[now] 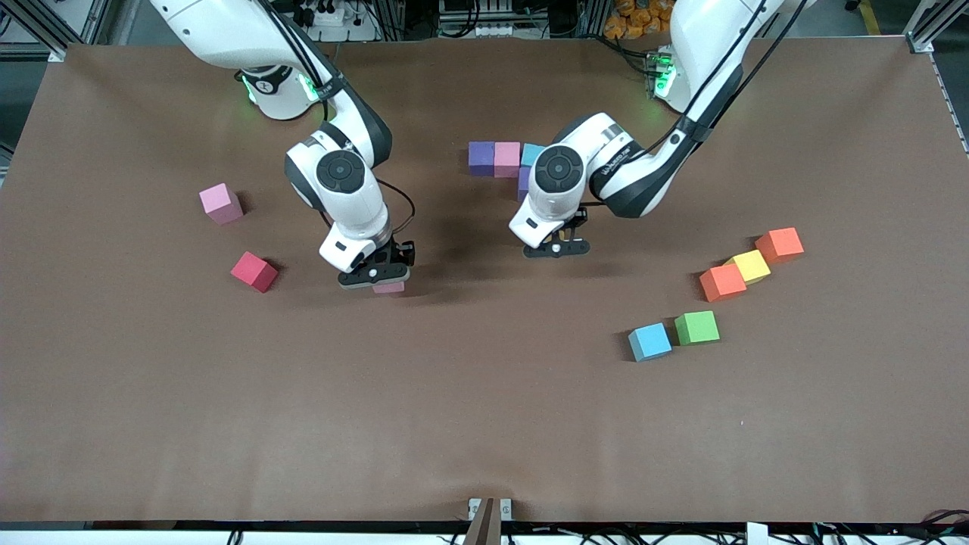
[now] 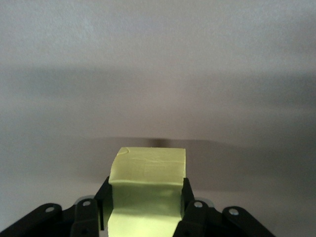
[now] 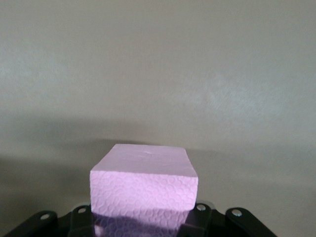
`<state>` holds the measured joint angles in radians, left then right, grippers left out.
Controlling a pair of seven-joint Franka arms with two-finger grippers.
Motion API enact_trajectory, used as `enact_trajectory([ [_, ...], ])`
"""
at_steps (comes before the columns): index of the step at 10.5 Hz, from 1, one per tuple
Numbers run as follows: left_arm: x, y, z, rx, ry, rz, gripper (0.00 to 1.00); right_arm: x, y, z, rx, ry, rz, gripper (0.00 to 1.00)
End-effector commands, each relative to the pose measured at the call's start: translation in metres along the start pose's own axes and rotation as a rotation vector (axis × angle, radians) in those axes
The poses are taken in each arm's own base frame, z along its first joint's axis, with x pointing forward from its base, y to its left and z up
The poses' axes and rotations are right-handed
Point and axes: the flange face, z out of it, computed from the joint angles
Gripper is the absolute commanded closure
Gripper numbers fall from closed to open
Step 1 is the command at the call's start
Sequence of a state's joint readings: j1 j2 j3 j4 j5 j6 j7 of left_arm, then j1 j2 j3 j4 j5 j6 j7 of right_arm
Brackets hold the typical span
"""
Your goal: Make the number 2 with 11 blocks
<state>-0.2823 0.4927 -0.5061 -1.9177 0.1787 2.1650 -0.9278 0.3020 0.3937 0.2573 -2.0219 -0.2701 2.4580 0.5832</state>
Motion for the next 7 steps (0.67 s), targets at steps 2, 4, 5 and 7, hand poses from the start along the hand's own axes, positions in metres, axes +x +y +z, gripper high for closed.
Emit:
enact_trajectory([
  [2, -0.004, 0.006, 0.011, 0.003, 0.009, -0.046, 0.45, 0.046, -0.006, -0.032, 0.091, -0.086, -0.001, 1.00],
  [4, -0.015, 0.019, 0.014, -0.002, 0.019, -0.047, 0.45, 0.073, 0.018, -0.044, 0.134, -0.137, -0.055, 1.00],
  [5, -0.015, 0.020, 0.015, -0.009, 0.022, -0.050, 0.45, 0.082, 0.033, -0.048, 0.141, -0.133, -0.103, 1.00],
  [7, -0.024, 0.028, 0.023, -0.005, 0.020, -0.058, 0.44, 0.089, 0.048, -0.049, 0.152, -0.116, -0.217, 1.00],
])
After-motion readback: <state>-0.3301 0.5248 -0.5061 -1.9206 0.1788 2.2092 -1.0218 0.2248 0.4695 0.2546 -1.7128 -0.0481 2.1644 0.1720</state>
